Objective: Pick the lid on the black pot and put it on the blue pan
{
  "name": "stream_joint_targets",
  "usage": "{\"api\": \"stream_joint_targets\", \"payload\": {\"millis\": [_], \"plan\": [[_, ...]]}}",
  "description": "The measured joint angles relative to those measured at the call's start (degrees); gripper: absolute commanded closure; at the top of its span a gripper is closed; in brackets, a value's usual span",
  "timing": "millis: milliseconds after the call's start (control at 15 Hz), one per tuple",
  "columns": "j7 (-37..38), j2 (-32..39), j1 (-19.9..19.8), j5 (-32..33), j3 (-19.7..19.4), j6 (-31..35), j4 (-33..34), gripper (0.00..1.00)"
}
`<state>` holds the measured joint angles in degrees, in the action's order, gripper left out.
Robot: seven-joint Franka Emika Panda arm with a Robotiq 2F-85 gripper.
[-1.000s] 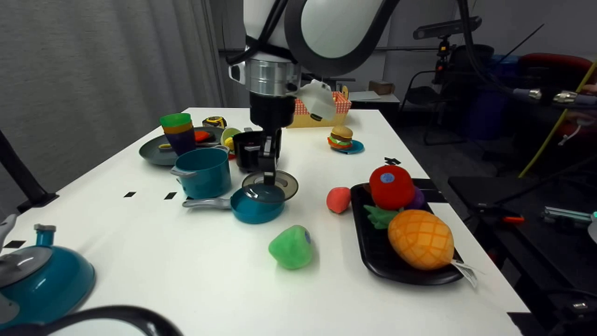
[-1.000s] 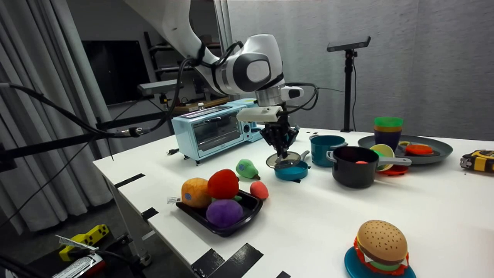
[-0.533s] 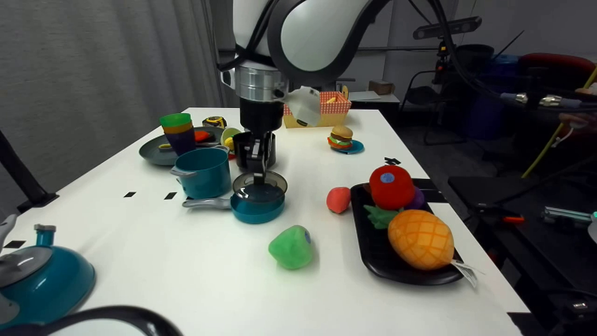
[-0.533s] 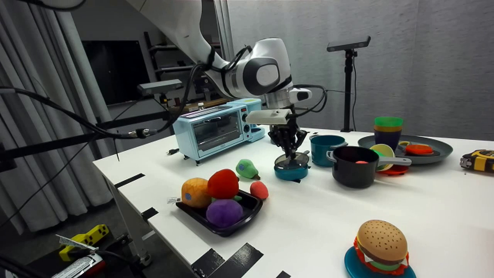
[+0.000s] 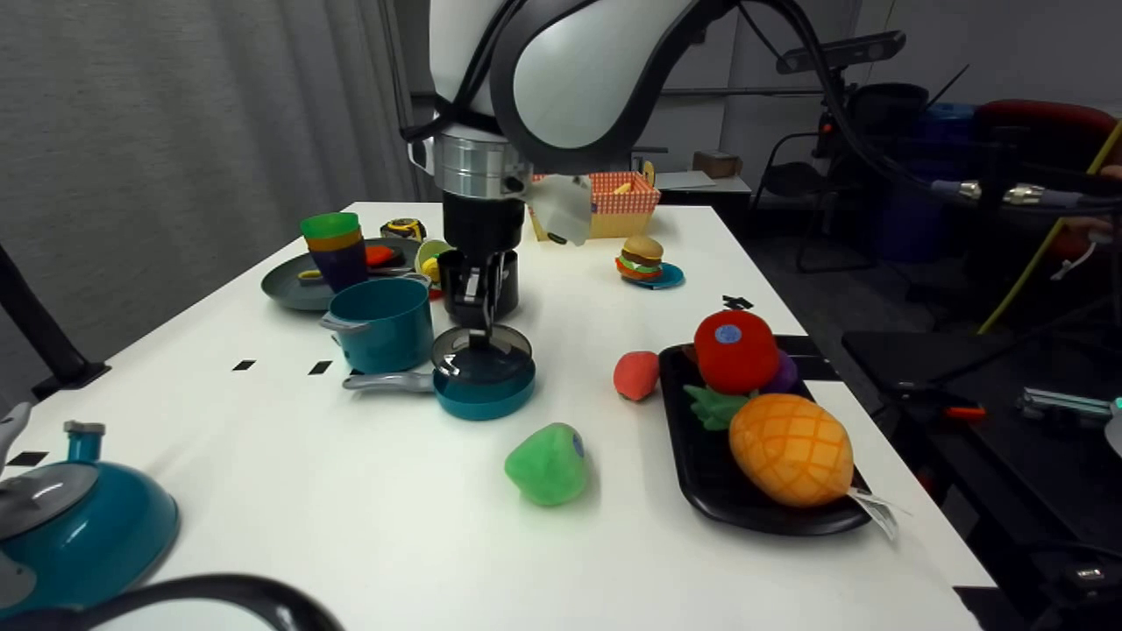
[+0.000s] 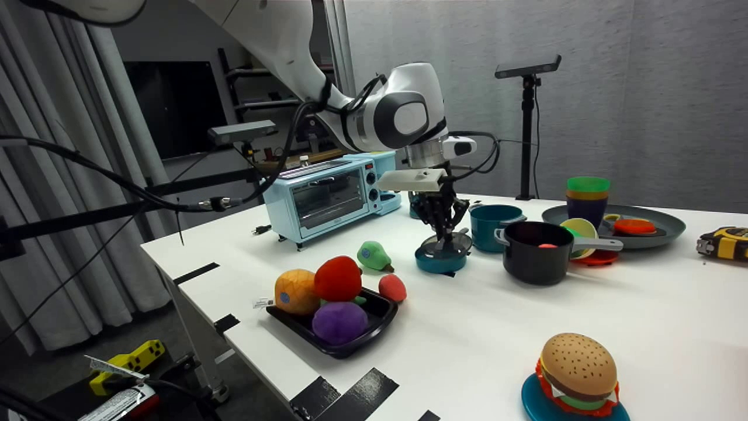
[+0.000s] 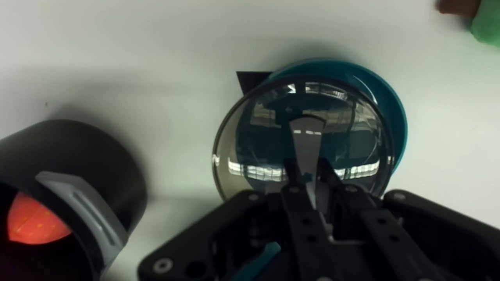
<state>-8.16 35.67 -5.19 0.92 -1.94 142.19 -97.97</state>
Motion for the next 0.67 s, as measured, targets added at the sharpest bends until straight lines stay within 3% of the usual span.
{"api": "stream_joint_targets", "payload": {"millis": [467, 533, 600, 667], "plan": [[0.0, 0.0, 0.1, 0.0, 0.5, 0.0, 0.0, 0.96], [0.0, 0.0, 0.1, 0.0, 0.5, 0.0, 0.0, 0.61], [0.0, 0.0, 0.1, 0.0, 0.6, 0.0, 0.0, 0.60], [0.0, 0.0, 0.2, 0.0, 0.6, 0.0, 0.0, 0.53]]}}
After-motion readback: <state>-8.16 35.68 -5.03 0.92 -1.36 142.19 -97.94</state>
